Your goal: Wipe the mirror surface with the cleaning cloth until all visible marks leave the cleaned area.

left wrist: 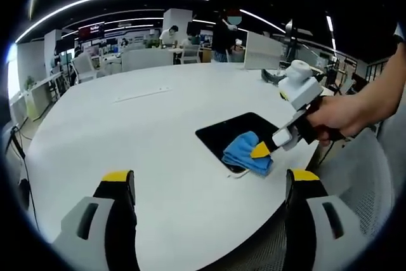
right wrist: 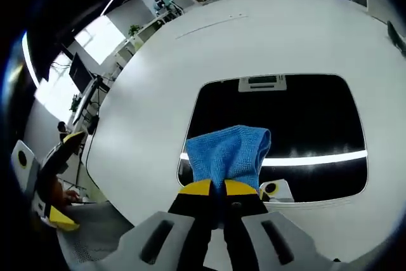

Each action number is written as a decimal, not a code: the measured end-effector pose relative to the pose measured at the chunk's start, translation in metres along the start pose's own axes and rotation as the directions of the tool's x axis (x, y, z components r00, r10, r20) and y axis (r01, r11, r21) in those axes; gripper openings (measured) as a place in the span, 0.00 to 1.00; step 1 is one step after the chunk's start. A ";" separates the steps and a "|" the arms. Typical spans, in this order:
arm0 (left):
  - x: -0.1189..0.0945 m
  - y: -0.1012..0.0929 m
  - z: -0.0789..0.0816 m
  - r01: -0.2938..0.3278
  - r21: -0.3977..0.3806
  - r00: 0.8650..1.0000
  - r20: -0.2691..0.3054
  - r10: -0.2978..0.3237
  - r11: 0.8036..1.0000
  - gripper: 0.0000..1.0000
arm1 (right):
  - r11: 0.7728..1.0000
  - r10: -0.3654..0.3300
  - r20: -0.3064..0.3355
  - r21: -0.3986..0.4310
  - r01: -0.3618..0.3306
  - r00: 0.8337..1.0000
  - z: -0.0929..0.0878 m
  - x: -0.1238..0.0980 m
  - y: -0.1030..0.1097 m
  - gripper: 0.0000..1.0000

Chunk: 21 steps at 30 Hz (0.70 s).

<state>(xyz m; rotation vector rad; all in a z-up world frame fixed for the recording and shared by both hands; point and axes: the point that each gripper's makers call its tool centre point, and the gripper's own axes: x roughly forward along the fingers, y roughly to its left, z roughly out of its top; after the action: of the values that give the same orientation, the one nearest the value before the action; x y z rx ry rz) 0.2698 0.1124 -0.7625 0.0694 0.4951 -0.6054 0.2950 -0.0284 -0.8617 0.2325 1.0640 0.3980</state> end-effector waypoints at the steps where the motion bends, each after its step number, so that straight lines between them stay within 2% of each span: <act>1: 0.000 0.000 0.000 0.000 0.001 1.000 -0.001 0.000 1.000 0.98 | 1.000 0.000 -0.003 -0.002 0.000 1.000 -0.003 -0.001 0.001 0.00; 7: 0.000 0.000 -0.001 -0.001 0.002 1.000 -0.004 0.001 1.000 0.98 | 1.000 0.000 -0.007 -0.022 0.000 1.000 -0.010 -0.004 0.003 0.00; 21: 0.001 0.001 -0.002 -0.007 0.004 1.000 -0.011 0.007 1.000 0.97 | 1.000 0.016 -0.015 -0.019 -0.016 1.000 -0.008 -0.007 -0.003 0.00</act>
<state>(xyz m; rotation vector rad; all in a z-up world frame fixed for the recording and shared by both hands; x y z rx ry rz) 0.2701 0.1130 -0.7652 0.0781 0.5041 -0.5991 0.2859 -0.0344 -0.8613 0.2218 1.0729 0.4247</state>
